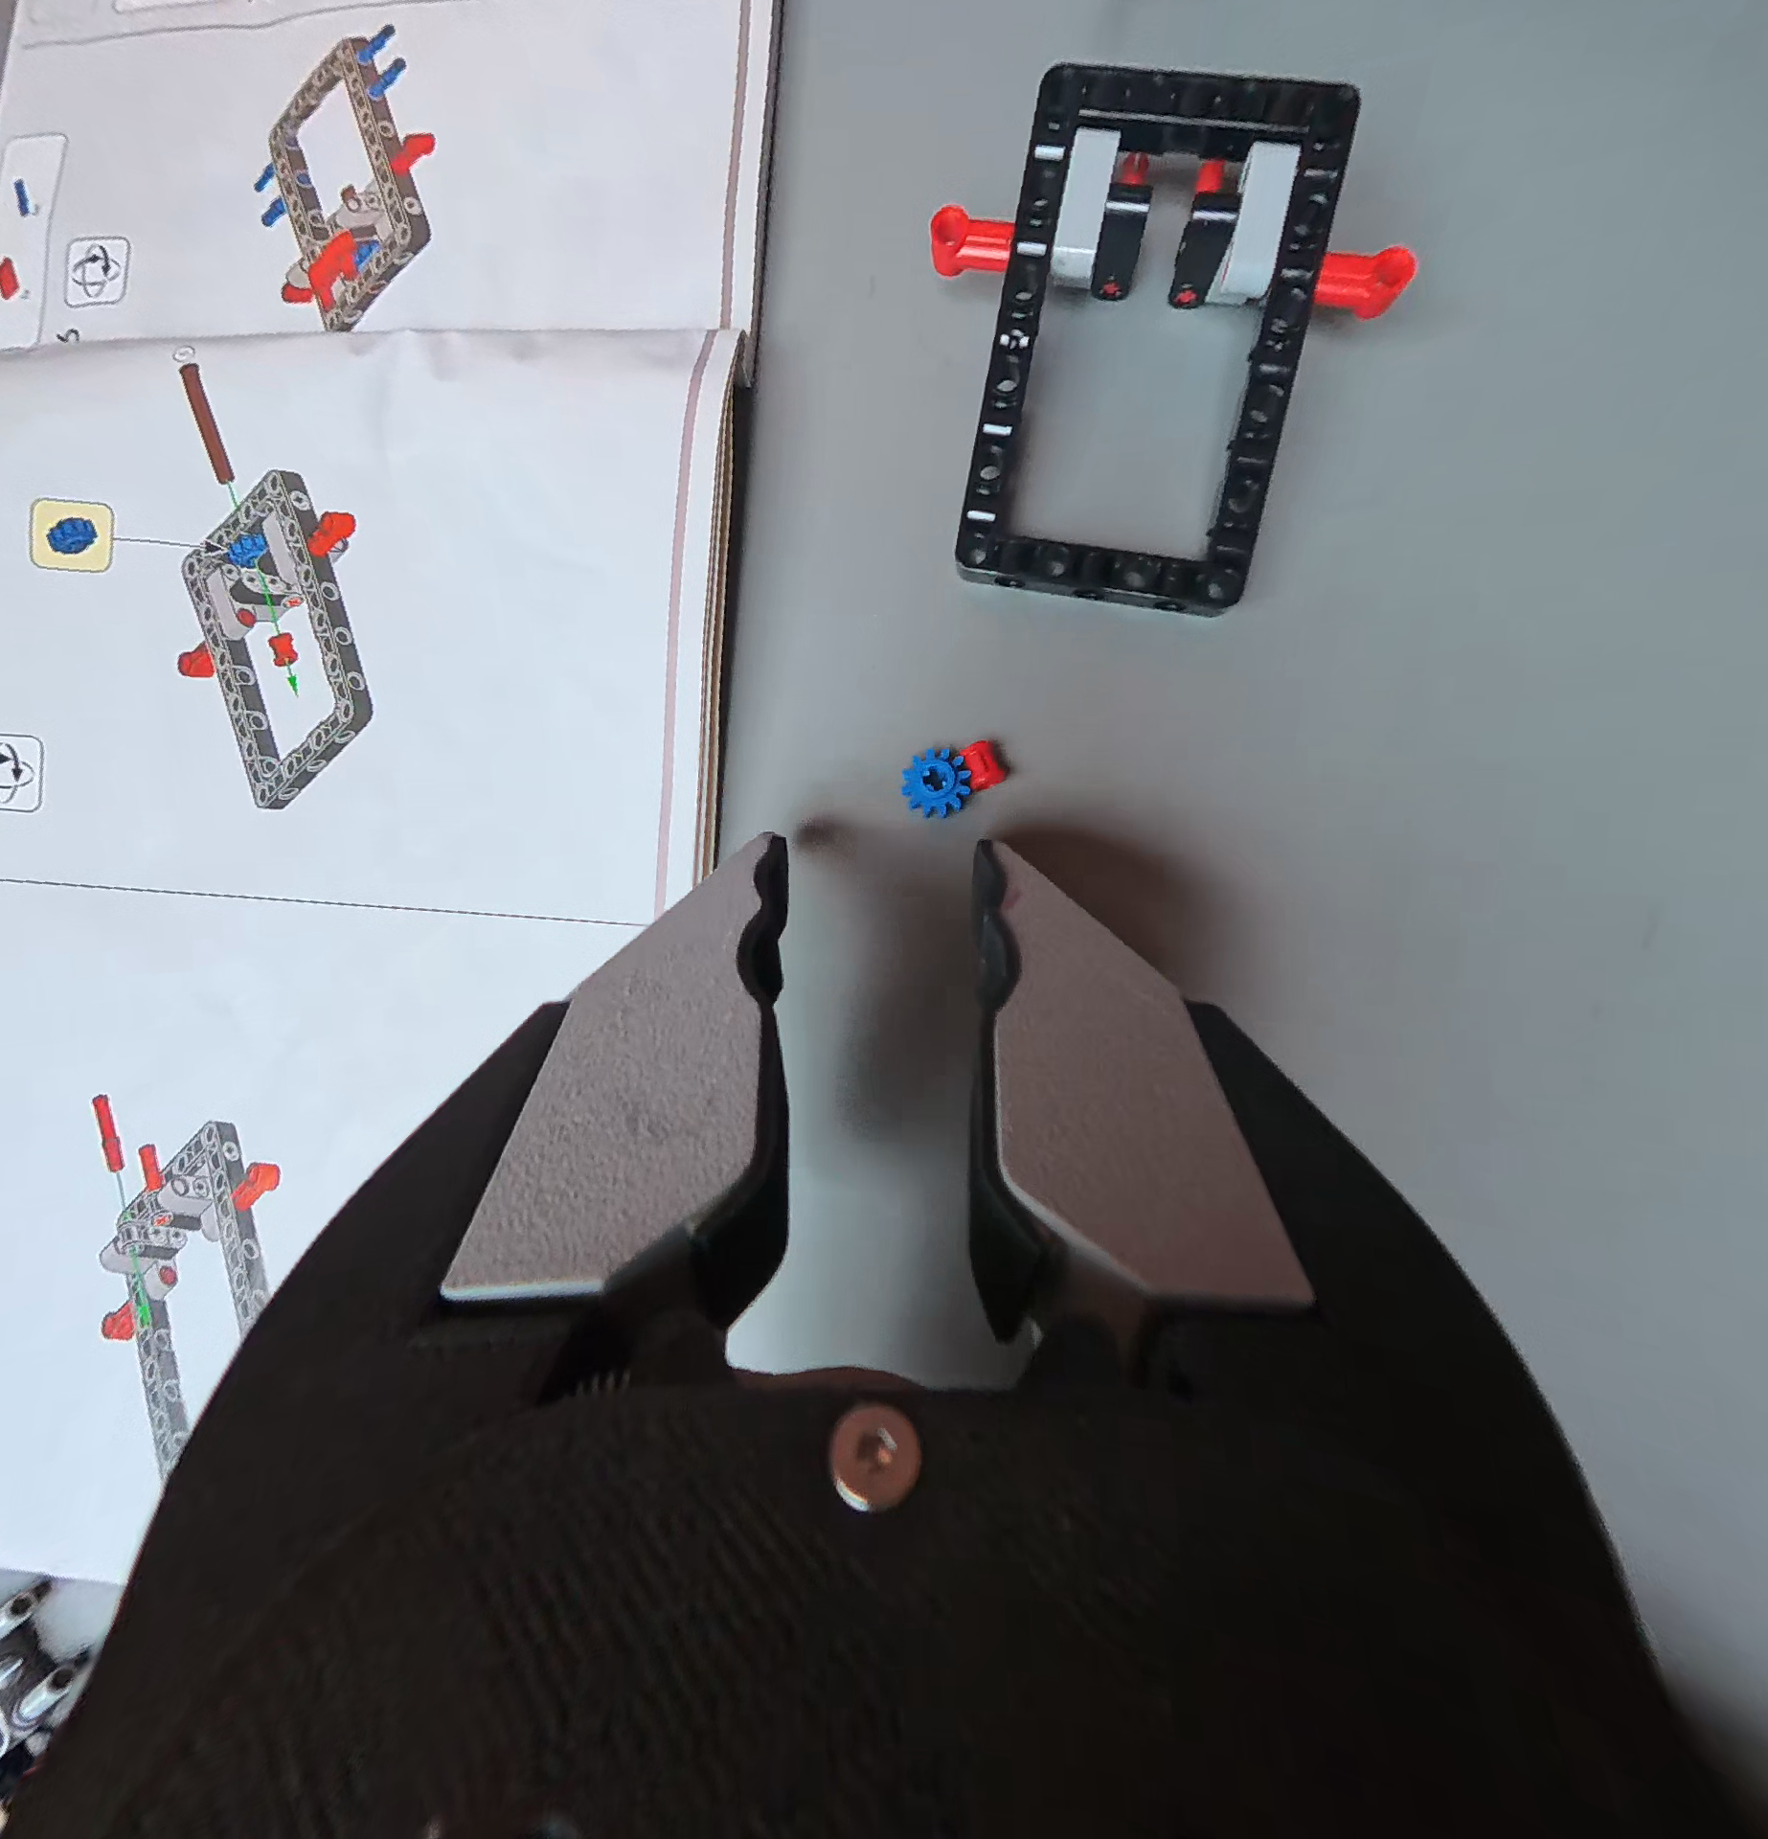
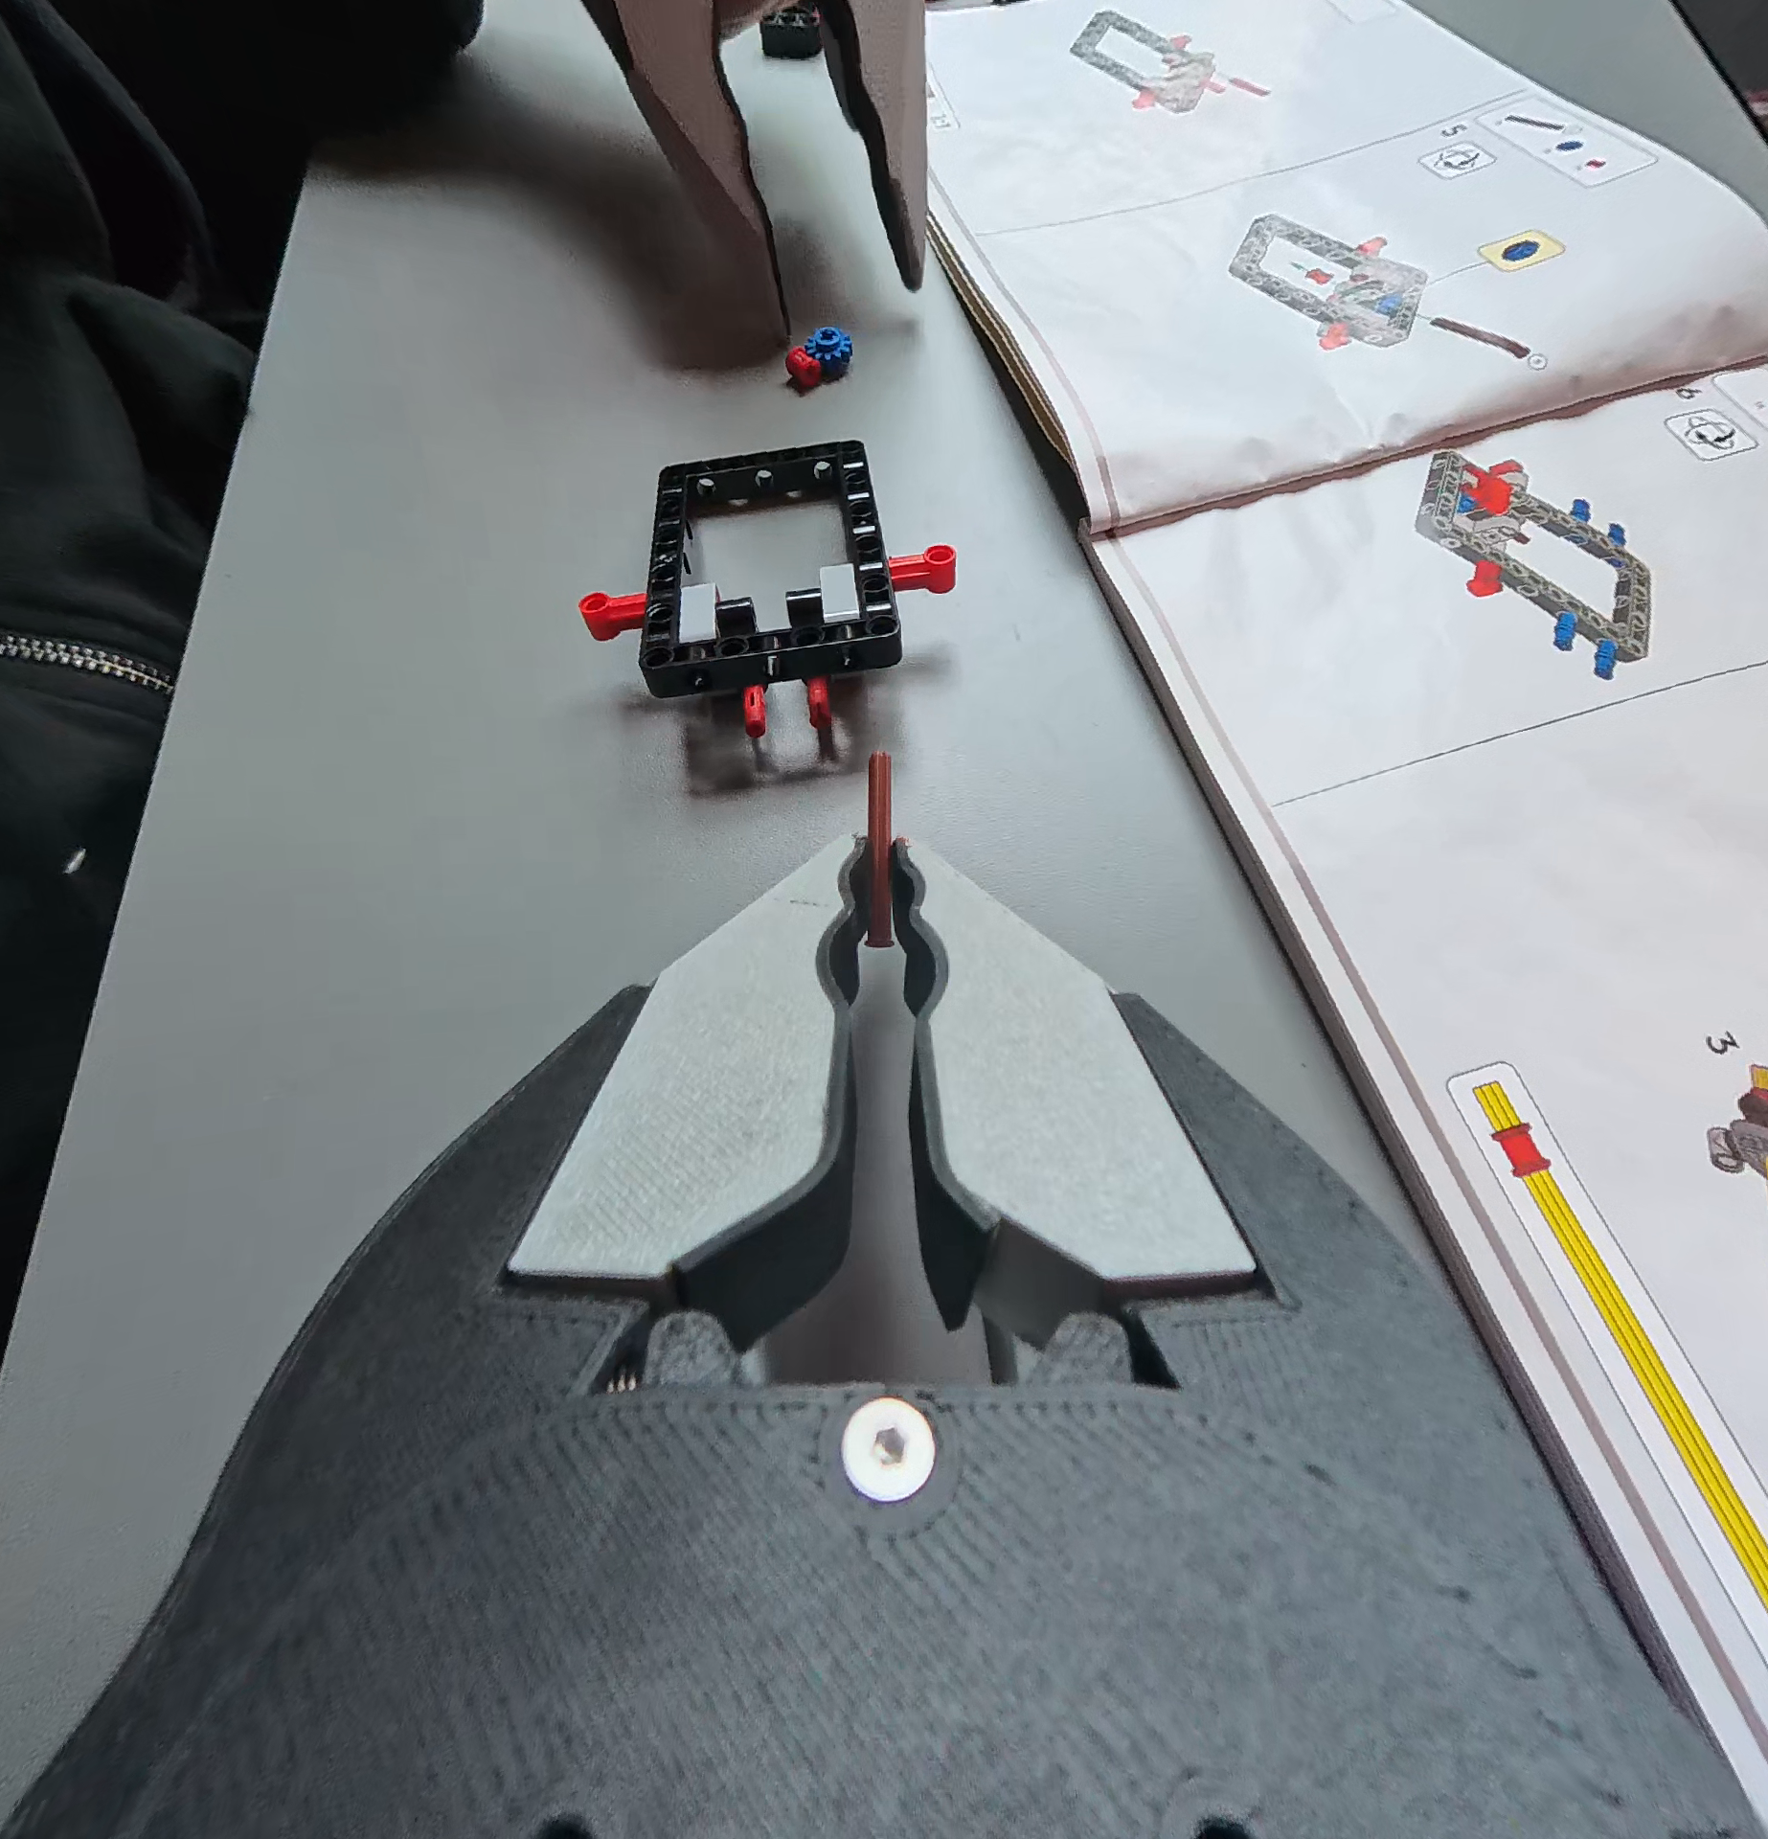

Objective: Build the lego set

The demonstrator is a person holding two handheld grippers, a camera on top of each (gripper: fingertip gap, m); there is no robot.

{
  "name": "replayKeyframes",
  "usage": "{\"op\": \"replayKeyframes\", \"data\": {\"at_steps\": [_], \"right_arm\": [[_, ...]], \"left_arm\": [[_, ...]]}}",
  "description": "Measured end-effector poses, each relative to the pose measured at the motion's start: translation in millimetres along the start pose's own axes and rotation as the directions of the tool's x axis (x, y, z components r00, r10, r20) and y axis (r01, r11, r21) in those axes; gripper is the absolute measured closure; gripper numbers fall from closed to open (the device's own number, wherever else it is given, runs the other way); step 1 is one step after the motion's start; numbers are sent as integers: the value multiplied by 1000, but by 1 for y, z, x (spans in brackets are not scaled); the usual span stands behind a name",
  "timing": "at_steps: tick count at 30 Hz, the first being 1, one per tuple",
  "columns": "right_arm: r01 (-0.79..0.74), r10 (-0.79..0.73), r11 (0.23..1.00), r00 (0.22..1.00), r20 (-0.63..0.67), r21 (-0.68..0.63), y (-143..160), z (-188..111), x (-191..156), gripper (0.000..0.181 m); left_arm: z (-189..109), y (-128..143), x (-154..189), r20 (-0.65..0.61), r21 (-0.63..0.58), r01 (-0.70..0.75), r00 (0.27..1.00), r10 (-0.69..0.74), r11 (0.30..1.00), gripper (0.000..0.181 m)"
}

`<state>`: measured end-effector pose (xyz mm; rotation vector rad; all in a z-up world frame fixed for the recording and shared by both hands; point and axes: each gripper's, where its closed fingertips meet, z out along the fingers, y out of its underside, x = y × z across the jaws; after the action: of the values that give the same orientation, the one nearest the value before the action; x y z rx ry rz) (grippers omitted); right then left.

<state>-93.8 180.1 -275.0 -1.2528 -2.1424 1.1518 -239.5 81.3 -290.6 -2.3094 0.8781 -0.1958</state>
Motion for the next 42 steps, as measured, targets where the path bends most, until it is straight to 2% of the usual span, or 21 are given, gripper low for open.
{"op": "replayKeyframes", "data": {"at_steps": [5, 9, 12, 16, 19, 25, 28, 31, 35, 42], "right_arm": [[5, -5, 1000, 1000, 3, -11, 1, 1, -1, 181], [17, -17, 1000, 1000, 9, -11, 1, 2, -4, 181], [0, 0, 1000, 1000, 6, -4, -2, 2, -5, 181], [-1, 2, 999, 1000, 23, -40, -9, 6, -15, 181], [4, -1, 994, 1000, 31, -105, -11, 11, -21, 181], [37, -23, 981, 997, 75, -193, -10, 12, -26, 181], [17, 4, 980, 995, 102, -200, -14, 10, -27, 181], [37, -14, 973, 995, 102, -226, -16, 10, -24, 181], [59, -29, 961, 993, 111, -271, -15, 11, -22, 181], [82, -44, 946, 991, 124, -314, -19, 14, -21, 181]], "left_arm": [[-1, 1, -5, 7, 2, 37, 999, -37, 999, 145], [-8, -22, -4, 22, 106, 21, 999, -23, 994, 139], [-11, -52, 11, -19, 215, 22, 1000, -19, 976, 124], [8, -69, 35, -55, 176, -22, 998, 32, 984, 102], [25, -70, 47, -82, 132, -55, 994, 66, 990, 101], [39, -61, 44, -73, 56, -77, 994, 81, 995, 110], [35, -71, 43, -71, 94, -69, 995, 75, 993, 110], [32, -85, 51, -129, 141, -36, 990, 54, 989, 118], [43, -74, 50, -131, 78, -38, 990, 48, 996, 102], [51, -65, 53, -157, 50, -35, 987, 43, 998, 114]]}}
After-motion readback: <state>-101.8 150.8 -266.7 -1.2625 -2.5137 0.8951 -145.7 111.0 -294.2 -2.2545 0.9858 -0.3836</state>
